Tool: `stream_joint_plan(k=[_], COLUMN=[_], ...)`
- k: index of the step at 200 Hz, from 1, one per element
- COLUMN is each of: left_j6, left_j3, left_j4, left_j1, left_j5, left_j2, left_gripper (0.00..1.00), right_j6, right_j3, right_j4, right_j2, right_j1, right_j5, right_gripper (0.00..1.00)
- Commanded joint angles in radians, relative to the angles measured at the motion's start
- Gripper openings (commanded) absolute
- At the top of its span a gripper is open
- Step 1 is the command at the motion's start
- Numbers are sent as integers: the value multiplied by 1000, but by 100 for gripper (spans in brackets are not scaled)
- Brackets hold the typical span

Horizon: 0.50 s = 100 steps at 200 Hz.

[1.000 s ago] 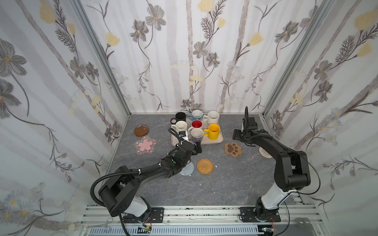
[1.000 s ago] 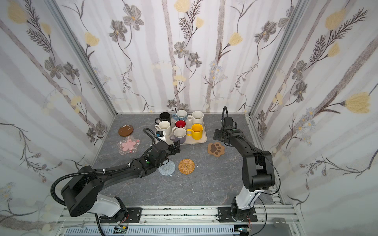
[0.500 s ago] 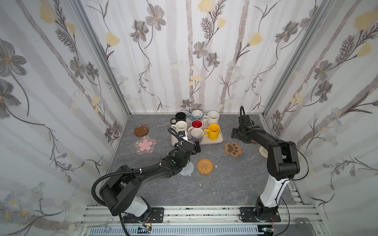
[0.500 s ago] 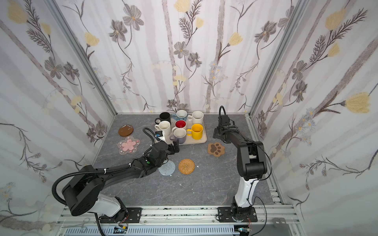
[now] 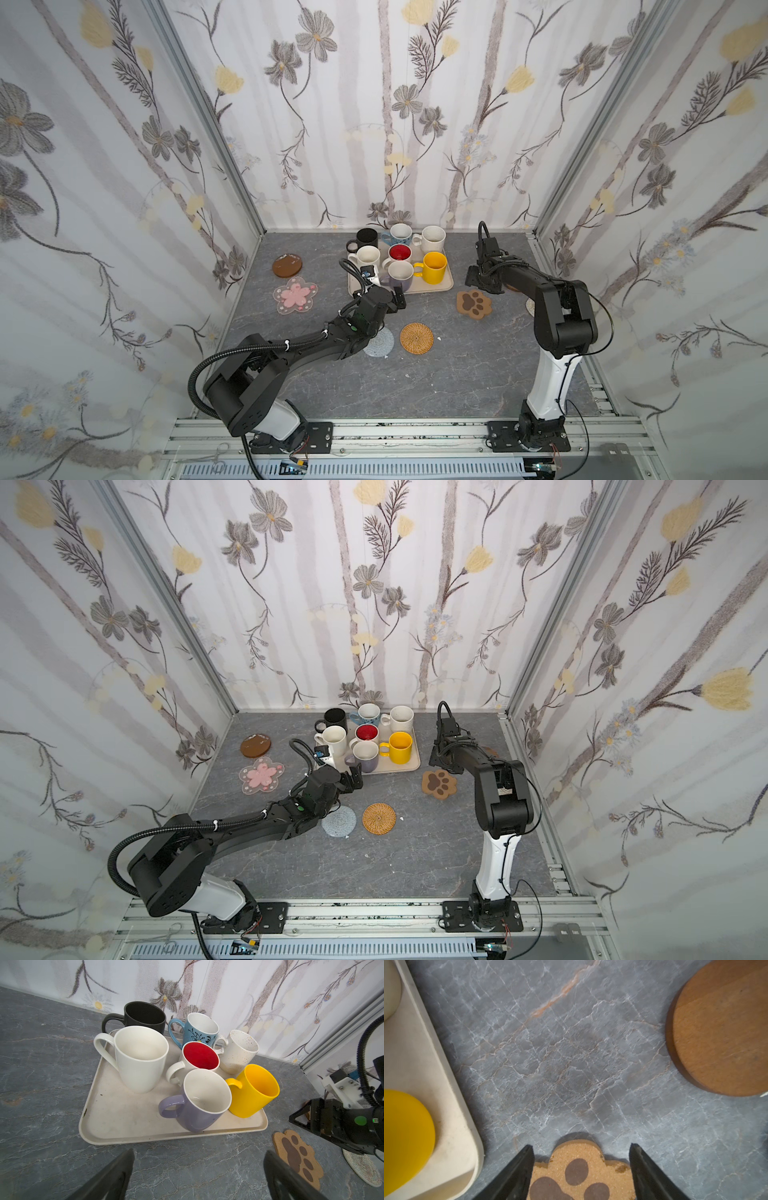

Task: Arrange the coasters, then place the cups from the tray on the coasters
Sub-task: 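Drag the cork paw coaster toward the rattan coaster with the right gripper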

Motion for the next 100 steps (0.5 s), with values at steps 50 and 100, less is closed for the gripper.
stream_joint_plan(k=[50,100], left_j6=[-24,-29], left_j3=[-15,-18], left_j4=[25,26], left_j1=[15,17], left_j5=[1,-5], left_j2=[-18,-25], left_gripper=[100,100], right_j6=[-2,-5], right_j3=[4,41], right_j4=[-28,-109], right_j2=[17,46], right_j1=[2,5], right_j5=[-50,-41], right_gripper=[73,69])
